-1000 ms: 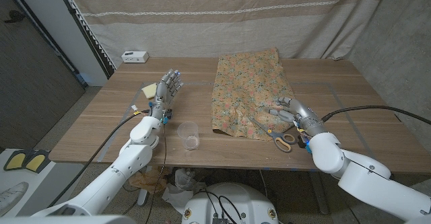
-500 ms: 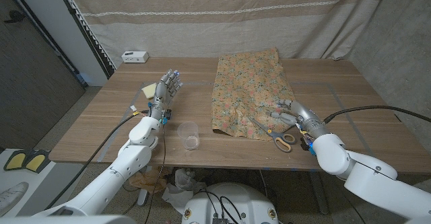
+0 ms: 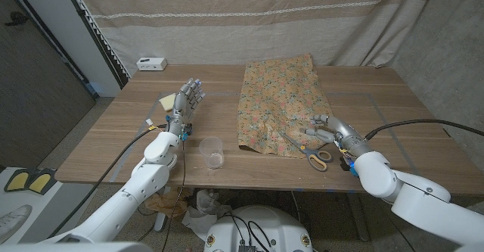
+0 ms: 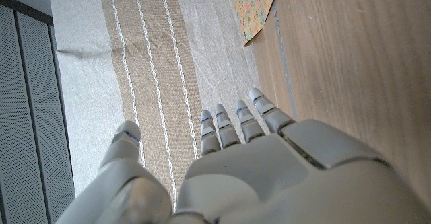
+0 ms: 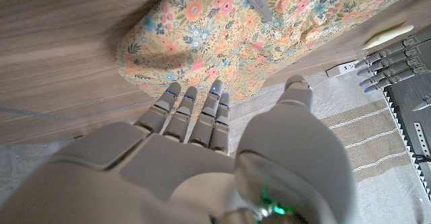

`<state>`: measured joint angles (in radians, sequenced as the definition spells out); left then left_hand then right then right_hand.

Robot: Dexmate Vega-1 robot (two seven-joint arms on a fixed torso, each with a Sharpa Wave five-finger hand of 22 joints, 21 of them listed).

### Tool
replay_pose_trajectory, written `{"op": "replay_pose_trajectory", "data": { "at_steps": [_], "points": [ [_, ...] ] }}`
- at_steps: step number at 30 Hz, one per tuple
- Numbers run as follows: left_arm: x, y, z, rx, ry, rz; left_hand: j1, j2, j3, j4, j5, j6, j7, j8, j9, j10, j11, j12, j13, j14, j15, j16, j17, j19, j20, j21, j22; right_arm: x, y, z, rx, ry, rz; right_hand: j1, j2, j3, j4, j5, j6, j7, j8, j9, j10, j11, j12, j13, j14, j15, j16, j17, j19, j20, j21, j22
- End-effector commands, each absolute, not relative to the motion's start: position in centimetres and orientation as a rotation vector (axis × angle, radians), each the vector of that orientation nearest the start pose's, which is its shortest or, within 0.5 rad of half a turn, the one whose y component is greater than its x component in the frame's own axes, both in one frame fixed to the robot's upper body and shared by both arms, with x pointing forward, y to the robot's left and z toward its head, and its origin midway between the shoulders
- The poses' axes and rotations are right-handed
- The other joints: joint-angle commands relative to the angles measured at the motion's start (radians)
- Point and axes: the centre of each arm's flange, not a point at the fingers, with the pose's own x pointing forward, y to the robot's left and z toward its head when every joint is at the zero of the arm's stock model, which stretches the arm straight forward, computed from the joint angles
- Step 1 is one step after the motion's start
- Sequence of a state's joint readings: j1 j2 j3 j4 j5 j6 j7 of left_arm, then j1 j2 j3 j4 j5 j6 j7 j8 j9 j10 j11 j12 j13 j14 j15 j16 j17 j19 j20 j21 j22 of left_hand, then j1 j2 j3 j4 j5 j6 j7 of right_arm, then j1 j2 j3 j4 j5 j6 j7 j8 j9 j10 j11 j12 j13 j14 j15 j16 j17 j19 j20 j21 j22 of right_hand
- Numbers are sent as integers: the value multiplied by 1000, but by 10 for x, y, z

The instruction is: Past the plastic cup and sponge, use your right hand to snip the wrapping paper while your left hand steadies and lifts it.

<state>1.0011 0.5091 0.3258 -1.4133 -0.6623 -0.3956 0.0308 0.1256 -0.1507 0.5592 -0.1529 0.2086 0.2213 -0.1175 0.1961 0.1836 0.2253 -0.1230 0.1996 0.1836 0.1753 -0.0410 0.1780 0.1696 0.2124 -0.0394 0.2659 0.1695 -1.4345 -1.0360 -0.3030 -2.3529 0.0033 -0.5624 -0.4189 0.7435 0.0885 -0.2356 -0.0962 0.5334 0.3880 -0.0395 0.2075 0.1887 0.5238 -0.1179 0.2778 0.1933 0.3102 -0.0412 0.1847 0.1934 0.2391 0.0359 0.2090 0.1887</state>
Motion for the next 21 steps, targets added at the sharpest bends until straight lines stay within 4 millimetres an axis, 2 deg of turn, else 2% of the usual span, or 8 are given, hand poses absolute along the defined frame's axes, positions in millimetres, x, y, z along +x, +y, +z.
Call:
{"op": "replay_pose_trajectory", "data": {
  "at_steps": [1,6,21],
  "points": [
    [615,291,-67,-120,-648,-168,11,-1,-5,-2,7,1,0,-1,3,4,1,0,4,2,-99,5,3,11,-48,-3,6,455,-252,-102,-980,-352,-71,-8,-1,-4,8,1,12,-6,10,2,12,-2,8,6,-7,-104,3,3,-11,0,-1,5],
    [615,291,-69,-127,-649,-164,11,-1,-6,-2,6,2,-1,-1,3,5,-3,1,4,4,-99,5,3,11,-48,-6,6,454,-249,-104,-987,-349,-82,-10,-1,-4,10,1,11,-8,9,3,21,7,13,7,-15,-103,2,4,-17,2,-3,5],
    [612,297,-69,-124,-664,-156,12,0,-8,-1,6,7,4,1,3,6,0,1,4,4,-101,5,3,13,-48,-11,6,451,-240,-109,-1066,-344,-115,-7,-5,-6,7,4,5,-18,6,5,31,1,23,17,-40,-94,-2,4,-50,14,-12,6]
  ]
}}
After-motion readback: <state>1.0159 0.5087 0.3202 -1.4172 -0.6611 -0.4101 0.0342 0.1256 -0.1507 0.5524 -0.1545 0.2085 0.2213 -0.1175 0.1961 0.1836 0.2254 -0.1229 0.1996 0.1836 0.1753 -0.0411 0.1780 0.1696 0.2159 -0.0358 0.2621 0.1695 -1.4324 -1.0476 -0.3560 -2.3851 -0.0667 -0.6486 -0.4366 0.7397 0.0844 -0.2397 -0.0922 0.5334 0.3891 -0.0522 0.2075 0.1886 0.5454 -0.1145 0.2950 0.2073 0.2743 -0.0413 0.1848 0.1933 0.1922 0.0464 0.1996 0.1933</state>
